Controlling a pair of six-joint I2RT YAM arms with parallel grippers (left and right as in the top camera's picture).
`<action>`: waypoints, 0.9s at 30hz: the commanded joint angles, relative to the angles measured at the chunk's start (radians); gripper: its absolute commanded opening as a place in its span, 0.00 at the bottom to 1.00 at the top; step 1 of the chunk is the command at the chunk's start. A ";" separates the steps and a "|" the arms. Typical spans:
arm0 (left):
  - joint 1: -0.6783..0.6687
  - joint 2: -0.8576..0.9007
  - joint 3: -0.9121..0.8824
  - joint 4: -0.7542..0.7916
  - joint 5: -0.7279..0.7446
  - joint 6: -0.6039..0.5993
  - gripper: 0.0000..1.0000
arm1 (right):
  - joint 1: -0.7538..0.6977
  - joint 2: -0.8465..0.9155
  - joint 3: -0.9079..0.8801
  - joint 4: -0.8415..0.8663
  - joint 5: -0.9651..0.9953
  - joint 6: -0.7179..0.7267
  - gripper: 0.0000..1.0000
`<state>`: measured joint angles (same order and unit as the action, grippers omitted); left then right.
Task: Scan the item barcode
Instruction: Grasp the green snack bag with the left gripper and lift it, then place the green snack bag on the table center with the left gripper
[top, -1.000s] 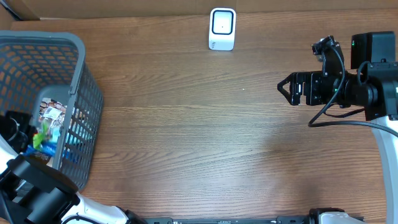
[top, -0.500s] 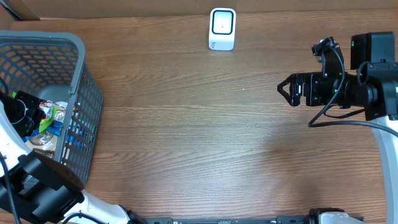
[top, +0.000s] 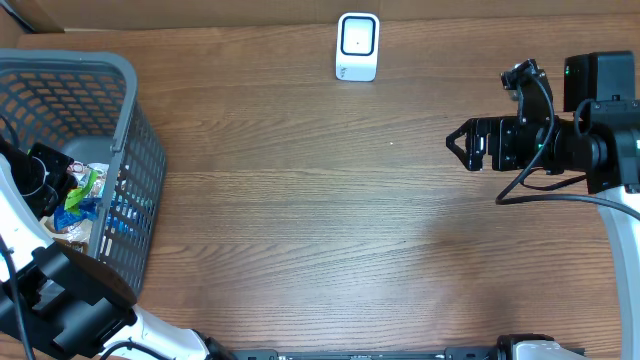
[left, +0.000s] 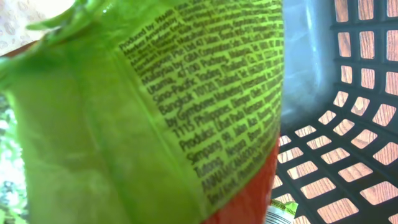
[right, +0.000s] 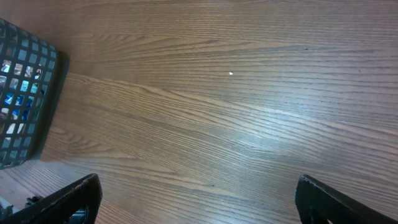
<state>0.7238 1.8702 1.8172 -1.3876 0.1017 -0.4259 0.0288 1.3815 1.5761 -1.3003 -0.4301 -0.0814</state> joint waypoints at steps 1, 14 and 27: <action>-0.005 -0.001 0.033 0.004 0.030 0.023 0.04 | 0.002 0.001 -0.003 0.004 -0.005 0.003 1.00; -0.176 -0.086 0.598 -0.214 0.214 0.220 0.04 | 0.002 0.001 -0.004 0.004 -0.005 0.003 1.00; -1.047 0.085 0.480 -0.185 0.113 0.470 0.09 | 0.002 0.001 -0.004 0.004 -0.005 0.003 1.00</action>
<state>-0.2329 1.8263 2.3650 -1.5902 0.2874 0.0162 0.0284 1.3815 1.5753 -1.3014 -0.4305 -0.0814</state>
